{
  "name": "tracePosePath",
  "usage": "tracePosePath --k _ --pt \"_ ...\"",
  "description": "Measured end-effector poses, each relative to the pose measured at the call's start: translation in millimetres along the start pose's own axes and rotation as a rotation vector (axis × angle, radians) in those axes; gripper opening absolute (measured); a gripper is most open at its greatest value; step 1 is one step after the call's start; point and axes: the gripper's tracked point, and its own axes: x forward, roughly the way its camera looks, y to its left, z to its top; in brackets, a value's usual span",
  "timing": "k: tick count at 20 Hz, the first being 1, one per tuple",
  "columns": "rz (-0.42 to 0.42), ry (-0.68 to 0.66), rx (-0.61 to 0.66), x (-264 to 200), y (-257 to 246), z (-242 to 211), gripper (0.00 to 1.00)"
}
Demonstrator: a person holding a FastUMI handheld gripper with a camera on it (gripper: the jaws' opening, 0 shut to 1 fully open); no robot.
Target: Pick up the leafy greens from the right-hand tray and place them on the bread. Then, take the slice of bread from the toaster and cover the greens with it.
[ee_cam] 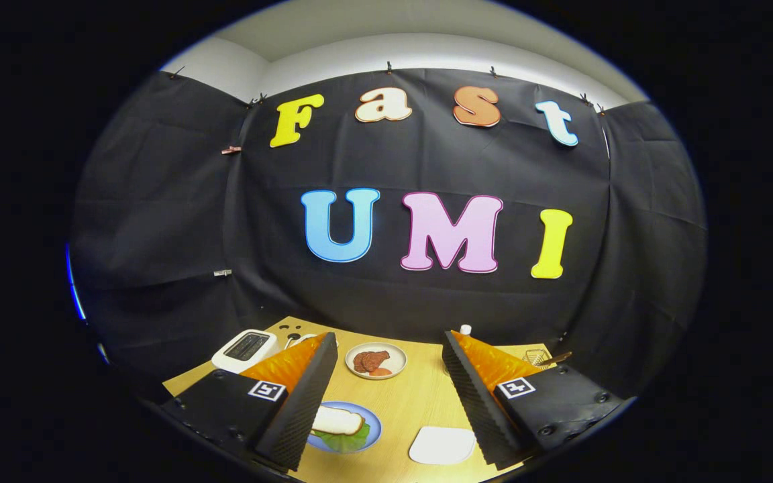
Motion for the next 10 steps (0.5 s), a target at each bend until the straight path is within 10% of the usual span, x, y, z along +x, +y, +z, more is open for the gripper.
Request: tracePosePath --k 10 --pt "-0.003 0.001 0.003 1.7 -5.8 -1.5 0.98"
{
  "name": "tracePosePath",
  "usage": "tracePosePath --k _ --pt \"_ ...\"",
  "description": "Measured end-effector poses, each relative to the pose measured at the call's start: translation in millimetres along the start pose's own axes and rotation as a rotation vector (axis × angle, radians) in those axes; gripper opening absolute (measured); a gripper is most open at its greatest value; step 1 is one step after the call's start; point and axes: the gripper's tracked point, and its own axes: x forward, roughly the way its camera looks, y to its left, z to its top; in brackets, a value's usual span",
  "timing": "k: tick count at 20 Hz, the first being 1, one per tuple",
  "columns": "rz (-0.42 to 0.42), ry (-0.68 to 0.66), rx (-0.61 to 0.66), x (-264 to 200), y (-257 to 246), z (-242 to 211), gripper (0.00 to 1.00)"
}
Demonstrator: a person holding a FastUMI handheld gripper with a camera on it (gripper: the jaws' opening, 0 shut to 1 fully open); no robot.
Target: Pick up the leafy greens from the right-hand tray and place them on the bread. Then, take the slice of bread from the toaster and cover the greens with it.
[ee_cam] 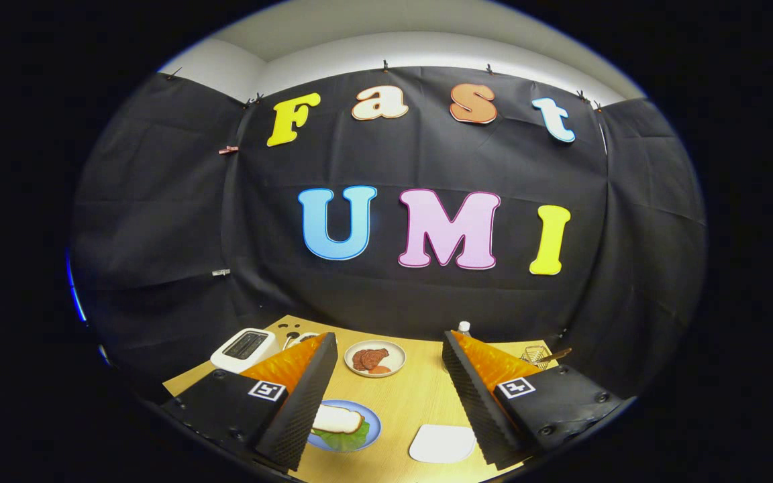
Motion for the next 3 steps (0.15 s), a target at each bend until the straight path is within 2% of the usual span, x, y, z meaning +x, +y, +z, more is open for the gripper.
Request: tracePosePath --k 3 --pt "0.0 -0.002 0.001 -0.4 -0.9 -0.4 0.98"
